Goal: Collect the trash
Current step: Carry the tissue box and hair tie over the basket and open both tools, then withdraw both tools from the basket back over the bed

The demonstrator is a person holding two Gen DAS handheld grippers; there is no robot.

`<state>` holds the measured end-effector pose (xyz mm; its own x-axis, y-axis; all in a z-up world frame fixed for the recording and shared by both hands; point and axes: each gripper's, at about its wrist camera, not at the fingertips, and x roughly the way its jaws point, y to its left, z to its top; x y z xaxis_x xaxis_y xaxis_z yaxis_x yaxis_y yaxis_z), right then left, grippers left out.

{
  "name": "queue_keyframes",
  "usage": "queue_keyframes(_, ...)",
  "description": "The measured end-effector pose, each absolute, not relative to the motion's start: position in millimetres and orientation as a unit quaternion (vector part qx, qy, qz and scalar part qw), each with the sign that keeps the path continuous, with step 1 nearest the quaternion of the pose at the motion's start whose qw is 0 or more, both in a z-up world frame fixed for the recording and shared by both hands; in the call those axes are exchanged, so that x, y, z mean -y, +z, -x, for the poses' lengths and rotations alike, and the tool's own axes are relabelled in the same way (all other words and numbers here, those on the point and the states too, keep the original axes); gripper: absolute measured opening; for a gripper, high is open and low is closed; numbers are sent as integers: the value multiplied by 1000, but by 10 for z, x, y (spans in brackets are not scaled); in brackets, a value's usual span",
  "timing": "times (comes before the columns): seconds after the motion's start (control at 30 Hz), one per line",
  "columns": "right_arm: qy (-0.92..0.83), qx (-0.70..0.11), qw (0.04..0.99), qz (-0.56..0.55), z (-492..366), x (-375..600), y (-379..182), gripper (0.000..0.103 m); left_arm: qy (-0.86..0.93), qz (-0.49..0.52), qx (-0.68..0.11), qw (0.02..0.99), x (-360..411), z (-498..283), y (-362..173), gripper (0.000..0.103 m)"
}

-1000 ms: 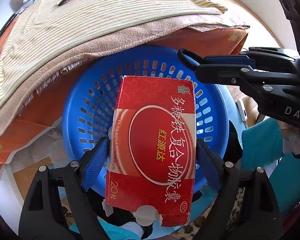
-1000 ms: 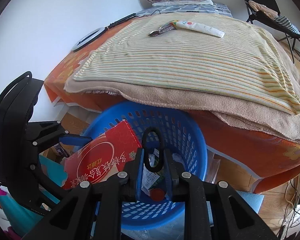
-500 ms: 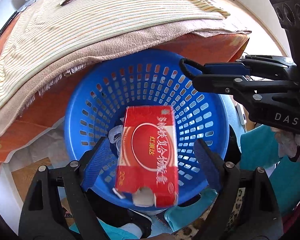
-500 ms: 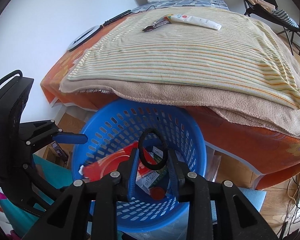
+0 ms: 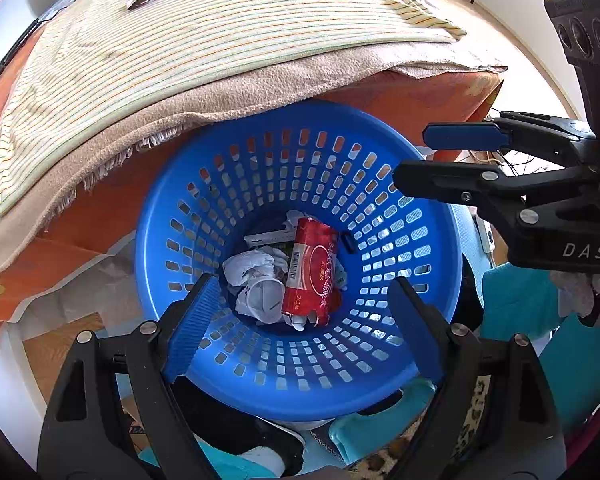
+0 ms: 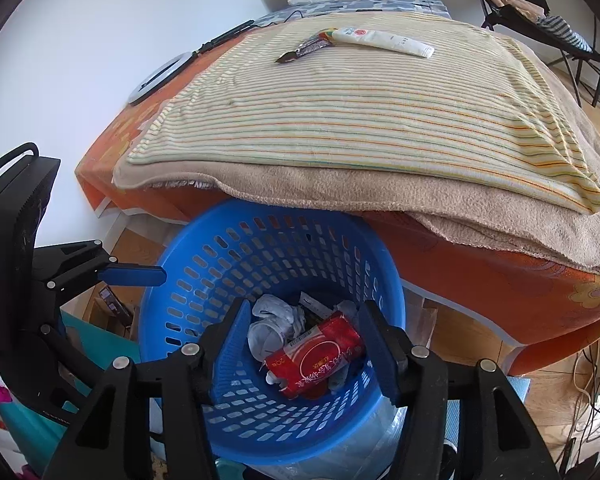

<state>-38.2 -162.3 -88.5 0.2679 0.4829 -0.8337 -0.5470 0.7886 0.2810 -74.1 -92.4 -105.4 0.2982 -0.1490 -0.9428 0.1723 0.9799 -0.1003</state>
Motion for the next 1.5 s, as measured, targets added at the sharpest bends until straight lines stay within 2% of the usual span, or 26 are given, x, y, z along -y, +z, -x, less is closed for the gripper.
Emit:
queue_keyframes(0.07,320,-511,797,30,371,1634,-874,67,-98,-8,-583,807,910,738,-1046,88)
queue_keyframes(0.2,310,-509,802,31,354,1645,-847,82,-92,0,-580,809,861,718,-1022,88)
queue_keyframes(0.6,302,-502,810,25,195,1643,-672,93,-65,31,-564,823,589,531,-773,88)
queue_keyframes(1.13,298,-475,827,42,-235,1532,-311,93,-32,24,-514,857,233,-142,-216,88)
queue_keyframes(1.5,305,-453,836,51,-1032,1463,-165,93,-4,58,-504,862,-132,-839,-103,88)
